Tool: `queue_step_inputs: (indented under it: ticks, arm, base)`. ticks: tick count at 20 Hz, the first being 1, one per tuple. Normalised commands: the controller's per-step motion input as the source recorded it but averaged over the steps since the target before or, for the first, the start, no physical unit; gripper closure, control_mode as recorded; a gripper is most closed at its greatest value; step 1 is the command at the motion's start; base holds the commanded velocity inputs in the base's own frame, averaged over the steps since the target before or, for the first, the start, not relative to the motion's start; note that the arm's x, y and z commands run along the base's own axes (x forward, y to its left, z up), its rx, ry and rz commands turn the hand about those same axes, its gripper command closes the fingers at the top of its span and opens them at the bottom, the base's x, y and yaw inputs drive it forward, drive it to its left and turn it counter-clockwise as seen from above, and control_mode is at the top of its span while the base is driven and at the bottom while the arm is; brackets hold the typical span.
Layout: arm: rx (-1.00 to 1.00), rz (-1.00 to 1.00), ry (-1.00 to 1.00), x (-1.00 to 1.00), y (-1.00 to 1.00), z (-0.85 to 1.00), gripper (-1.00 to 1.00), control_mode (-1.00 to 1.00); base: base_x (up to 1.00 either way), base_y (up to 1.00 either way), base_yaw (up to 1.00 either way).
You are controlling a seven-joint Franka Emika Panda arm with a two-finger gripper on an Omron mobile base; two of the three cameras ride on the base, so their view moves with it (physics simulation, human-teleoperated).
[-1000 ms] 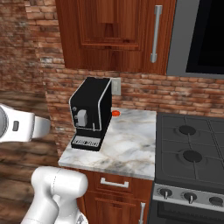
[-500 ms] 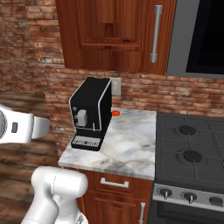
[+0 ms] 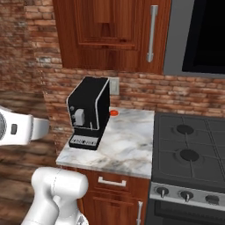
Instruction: Close all open cabinet doors.
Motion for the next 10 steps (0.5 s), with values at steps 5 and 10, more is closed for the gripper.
queue_step_inputs:
  ticks: [5, 10]
  arm:
    - [0.00, 0.00, 0.00, 0.00, 0.00, 0.00, -1.00, 1.00]
    - [0.00, 0.00, 0.00, 0.00, 0.00, 0.00, -1.00, 1.00]
  base:
    - [-0.17, -0.05, 0.00]
    - [-0.05, -0.25, -0.02]
